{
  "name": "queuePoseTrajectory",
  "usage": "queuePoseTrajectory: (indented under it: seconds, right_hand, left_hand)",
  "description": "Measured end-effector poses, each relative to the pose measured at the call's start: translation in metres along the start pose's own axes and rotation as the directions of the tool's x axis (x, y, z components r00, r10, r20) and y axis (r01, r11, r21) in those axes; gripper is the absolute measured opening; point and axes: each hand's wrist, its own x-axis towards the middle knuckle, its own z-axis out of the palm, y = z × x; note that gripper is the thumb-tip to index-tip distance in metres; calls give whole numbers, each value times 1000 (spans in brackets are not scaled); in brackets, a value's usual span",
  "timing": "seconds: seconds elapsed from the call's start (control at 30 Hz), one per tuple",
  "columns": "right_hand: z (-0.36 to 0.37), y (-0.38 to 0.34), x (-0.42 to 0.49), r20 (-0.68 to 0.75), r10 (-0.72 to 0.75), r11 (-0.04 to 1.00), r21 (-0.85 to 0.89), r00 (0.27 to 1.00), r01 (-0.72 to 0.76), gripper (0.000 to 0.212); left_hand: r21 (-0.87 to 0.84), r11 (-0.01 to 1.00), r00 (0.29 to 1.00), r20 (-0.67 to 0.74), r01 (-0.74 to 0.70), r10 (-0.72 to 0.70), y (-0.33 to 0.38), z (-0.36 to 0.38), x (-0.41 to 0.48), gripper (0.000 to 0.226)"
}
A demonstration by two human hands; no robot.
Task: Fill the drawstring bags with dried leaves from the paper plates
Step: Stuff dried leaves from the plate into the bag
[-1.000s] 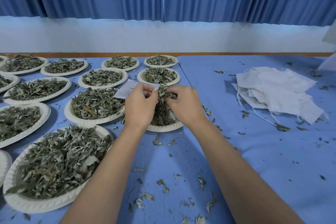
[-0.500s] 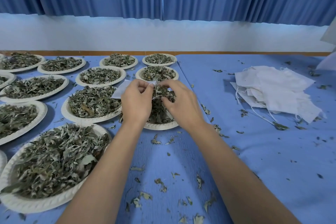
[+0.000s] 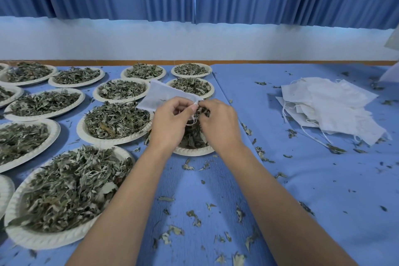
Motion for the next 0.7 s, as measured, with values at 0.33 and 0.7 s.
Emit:
queuePoseTrajectory:
  seconds: [0.33, 0.7]
  right_hand:
    - [2, 0, 1, 4, 30, 999, 29, 1000, -30, 25]
    - [0, -8, -2, 6, 9, 995, 97, 1000, -10, 31]
  left_hand:
    - [290, 955, 997, 66, -68, 51, -3, -3, -1, 9]
    - [428, 903, 998, 56, -37, 14, 2, -1, -3, 19]
